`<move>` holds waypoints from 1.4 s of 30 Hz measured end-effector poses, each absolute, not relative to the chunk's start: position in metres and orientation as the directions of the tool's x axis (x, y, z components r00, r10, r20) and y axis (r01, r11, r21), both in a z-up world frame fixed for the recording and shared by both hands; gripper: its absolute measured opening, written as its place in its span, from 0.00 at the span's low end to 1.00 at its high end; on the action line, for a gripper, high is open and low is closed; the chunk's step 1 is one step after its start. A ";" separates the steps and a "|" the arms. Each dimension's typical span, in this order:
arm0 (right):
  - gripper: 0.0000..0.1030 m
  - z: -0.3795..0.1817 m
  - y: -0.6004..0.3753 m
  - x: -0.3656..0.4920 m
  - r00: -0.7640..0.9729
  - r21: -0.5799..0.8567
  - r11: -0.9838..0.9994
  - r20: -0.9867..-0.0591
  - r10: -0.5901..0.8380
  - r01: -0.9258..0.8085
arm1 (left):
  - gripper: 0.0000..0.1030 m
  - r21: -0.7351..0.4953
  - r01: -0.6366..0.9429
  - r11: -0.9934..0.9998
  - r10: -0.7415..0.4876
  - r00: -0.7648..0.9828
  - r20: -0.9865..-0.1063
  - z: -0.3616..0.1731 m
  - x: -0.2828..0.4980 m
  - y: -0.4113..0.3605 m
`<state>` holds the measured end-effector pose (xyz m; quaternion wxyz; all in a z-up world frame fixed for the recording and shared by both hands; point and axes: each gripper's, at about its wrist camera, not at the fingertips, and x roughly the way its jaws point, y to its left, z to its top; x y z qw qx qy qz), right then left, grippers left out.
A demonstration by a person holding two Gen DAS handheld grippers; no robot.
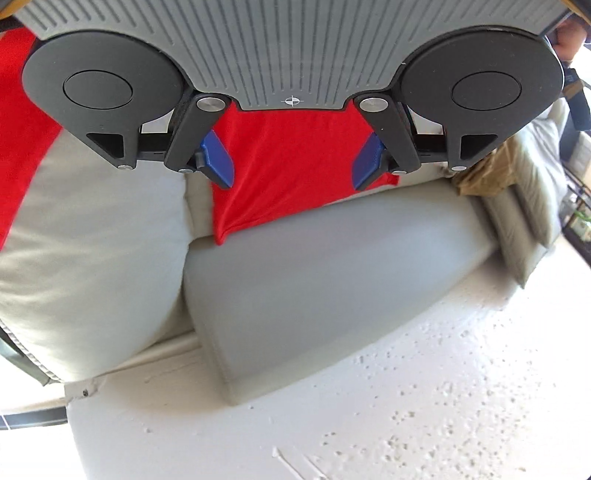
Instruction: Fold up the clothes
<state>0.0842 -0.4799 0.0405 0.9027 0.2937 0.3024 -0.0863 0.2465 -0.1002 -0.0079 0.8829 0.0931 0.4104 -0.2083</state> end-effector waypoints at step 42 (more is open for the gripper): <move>0.46 -0.007 -0.408 0.011 0.628 0.429 0.794 -0.774 0.077 0.431 | 0.52 -0.006 0.356 0.934 -0.210 0.536 -0.818 -0.032 0.107 -0.093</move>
